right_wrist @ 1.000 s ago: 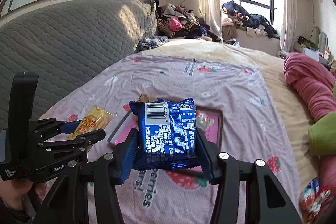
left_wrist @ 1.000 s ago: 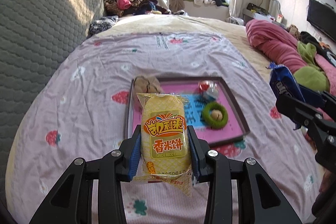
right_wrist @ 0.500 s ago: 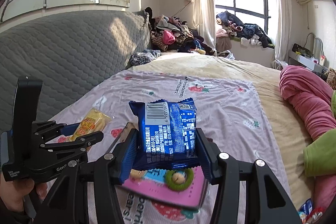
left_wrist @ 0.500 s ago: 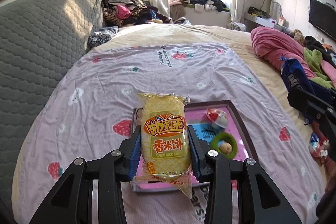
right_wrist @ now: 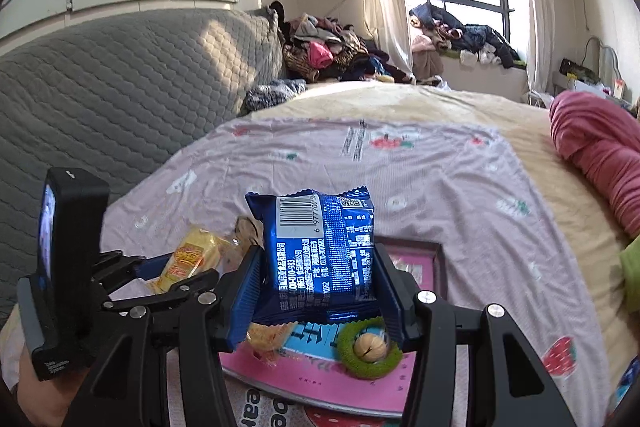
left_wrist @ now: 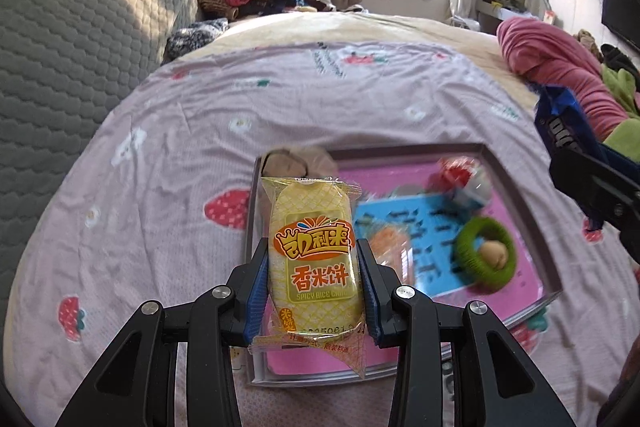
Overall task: Organize objects
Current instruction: 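Lift and carry the yellow cake pack and blue biscuit pack to the tray, then lower the yellow cake pack into the tray while the right gripper lowers the biscuit pack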
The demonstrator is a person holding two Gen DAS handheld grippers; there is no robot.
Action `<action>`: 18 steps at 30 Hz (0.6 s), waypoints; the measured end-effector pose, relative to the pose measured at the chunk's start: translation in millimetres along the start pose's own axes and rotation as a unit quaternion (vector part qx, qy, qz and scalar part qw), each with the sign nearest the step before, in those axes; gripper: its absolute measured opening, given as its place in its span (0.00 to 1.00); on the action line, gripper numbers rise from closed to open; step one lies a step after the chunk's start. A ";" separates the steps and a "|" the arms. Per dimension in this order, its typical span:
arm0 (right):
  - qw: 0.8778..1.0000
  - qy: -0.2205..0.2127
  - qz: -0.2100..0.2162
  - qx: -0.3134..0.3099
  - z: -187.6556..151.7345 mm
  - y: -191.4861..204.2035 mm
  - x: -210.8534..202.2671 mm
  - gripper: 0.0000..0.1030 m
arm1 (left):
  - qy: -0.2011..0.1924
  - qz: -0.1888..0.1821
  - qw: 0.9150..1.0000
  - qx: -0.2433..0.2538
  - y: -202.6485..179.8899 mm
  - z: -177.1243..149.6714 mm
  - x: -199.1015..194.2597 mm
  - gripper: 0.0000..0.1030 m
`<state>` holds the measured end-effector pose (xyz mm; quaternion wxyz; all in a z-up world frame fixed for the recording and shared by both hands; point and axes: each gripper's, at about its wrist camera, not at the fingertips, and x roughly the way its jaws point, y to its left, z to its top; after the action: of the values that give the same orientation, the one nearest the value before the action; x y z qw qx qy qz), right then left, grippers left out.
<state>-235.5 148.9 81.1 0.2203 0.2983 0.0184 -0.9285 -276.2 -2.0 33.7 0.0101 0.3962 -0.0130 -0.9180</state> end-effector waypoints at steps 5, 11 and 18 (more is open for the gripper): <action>1.000 0.018 -0.011 -0.004 -21.7 0.5 26.7 0.52 | 0.011 0.005 1.000 0.004 4.9 -17.5 17.6 0.40; 0.999 0.026 -0.021 -0.023 -38.7 6.1 46.3 0.52 | 0.009 -0.002 1.000 0.008 3.5 -31.2 35.1 0.40; 0.998 0.035 -0.024 -0.041 -46.1 14.1 58.7 0.52 | 0.020 -0.011 1.000 -0.003 10.8 -35.0 48.1 0.40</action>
<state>-247.0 120.4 11.7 0.2088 0.3210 0.0713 -0.9210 -283.6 -14.7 -24.9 0.0015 0.4146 -0.0062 -0.9100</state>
